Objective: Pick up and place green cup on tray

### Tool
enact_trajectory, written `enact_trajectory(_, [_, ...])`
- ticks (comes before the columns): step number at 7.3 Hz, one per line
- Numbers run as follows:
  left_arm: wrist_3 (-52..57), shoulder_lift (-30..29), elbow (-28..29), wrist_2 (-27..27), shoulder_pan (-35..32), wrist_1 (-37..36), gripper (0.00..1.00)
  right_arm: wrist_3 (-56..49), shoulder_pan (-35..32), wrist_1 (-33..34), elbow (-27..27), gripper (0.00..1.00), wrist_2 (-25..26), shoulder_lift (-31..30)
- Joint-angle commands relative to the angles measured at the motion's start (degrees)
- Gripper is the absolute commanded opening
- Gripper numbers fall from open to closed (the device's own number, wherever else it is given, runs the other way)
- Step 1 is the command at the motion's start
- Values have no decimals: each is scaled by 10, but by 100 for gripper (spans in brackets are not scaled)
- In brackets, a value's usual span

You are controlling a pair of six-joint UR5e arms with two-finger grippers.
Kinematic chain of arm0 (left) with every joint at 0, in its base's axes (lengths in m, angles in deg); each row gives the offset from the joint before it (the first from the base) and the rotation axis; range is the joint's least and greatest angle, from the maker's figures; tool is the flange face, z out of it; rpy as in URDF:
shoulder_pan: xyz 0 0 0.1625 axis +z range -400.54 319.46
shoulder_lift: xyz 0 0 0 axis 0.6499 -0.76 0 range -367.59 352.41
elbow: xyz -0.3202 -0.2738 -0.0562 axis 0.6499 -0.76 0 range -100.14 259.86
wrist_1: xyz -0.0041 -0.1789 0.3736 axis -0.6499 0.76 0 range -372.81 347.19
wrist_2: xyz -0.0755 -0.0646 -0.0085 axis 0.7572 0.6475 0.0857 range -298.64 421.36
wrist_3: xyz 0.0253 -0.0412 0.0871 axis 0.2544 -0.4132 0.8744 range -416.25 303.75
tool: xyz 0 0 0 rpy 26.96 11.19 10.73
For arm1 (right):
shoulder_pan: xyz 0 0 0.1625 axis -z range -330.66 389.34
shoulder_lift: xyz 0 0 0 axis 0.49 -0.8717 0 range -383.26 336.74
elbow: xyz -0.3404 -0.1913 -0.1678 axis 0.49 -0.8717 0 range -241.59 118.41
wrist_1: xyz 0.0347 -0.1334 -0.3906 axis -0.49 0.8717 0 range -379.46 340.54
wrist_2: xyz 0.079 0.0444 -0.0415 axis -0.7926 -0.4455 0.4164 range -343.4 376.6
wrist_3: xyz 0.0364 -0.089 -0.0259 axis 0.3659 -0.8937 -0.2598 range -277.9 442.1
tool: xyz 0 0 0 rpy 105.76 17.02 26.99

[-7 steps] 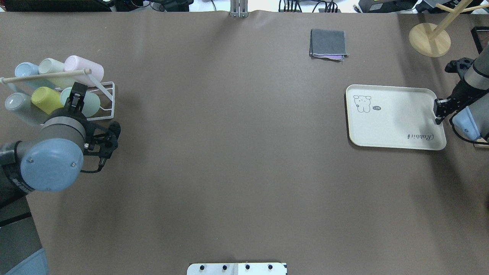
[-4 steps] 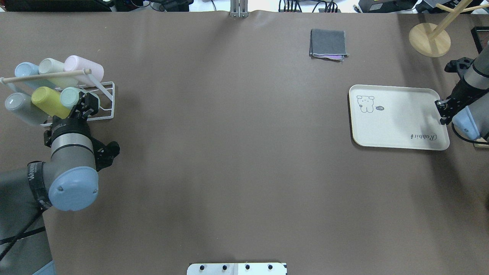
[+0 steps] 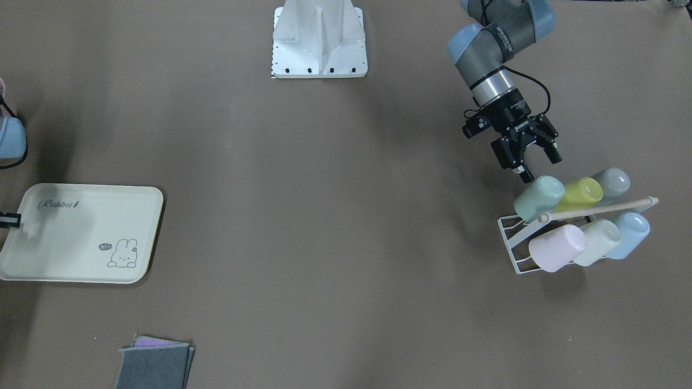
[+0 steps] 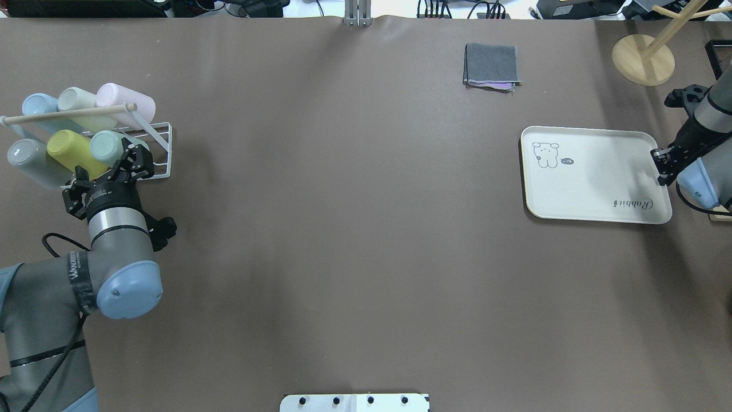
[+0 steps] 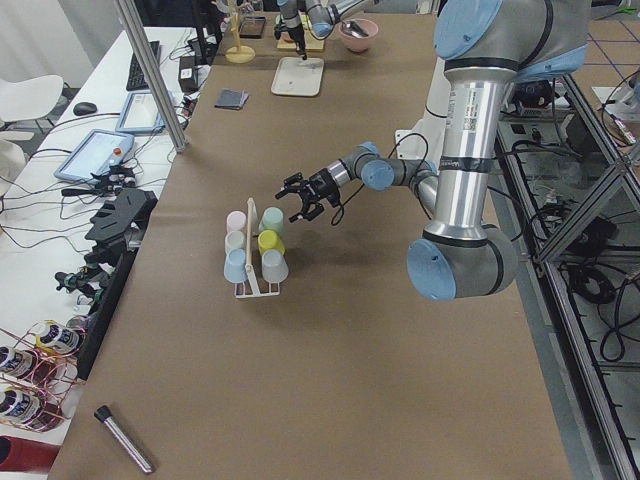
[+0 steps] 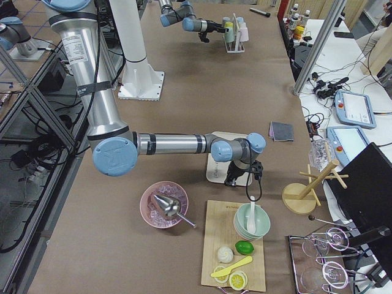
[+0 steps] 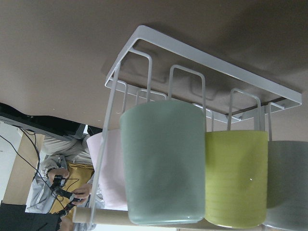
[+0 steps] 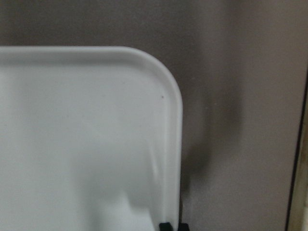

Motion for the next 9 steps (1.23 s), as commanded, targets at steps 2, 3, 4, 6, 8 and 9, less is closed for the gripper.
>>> enact_trajectory(2, [-3,-27,55,-45,13,0,98,-7,-25,-9,3,0,-38,0])
enact_trajectory(3, [-3,-34,69,-46,13,0,98,-7,-47,-9,9,0,-80,-1])
enact_trajectory(4, [-1,-35,75,-69,13,-1,98,-7,-63,-8,19,0,-111,-2])
enact_trajectory(6, [2,-34,90,-97,13,-1,98,-9,-95,-8,28,0,-163,-3])
enact_trajectory(8, [-10,-35,107,-97,13,0,98,-9,-104,-8,42,0,-193,-10])
enact_trajectory(9, [-22,-34,117,-97,13,0,98,-9,-105,-6,53,0,-206,-9])
